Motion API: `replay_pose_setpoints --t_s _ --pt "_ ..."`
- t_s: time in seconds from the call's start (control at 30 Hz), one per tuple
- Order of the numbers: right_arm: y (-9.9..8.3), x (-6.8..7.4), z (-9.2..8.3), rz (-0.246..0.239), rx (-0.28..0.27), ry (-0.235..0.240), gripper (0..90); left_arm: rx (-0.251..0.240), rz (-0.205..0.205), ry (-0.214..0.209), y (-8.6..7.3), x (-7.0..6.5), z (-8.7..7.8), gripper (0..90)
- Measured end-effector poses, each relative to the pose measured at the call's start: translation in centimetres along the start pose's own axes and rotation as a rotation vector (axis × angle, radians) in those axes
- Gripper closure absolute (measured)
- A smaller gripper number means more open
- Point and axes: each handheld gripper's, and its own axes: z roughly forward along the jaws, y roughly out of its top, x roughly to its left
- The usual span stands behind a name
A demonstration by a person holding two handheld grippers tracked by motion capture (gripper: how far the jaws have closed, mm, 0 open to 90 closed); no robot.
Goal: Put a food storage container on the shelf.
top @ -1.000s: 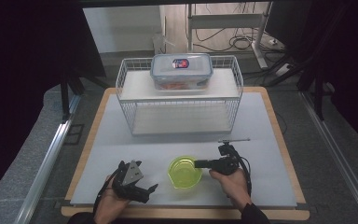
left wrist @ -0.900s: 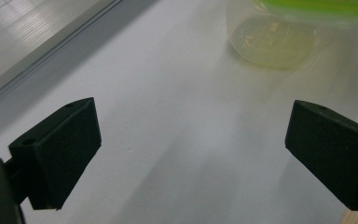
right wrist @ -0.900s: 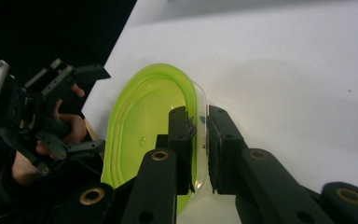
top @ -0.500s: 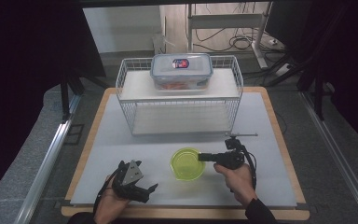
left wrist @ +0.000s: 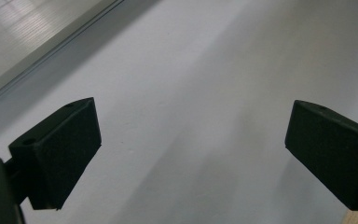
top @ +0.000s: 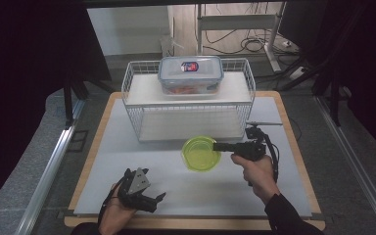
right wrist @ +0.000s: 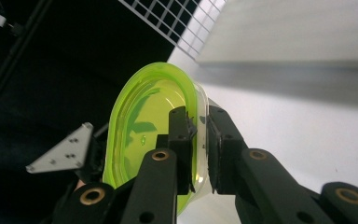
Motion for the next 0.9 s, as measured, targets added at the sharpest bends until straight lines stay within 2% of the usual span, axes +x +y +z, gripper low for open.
replay_pose_setpoints --t_s 0.37,0.9 --pt "3.4 2.5 -2.2 -0.006 -0.042 0.032 81.2 -0.001 0.005 0.0 0.0 0.0 0.1 3.3" --pt "8.6 5.6 -4.5 -0.002 -0.09 0.045 81.3 -0.004 0.006 -0.007 0.1 0.0 0.2 3.3"
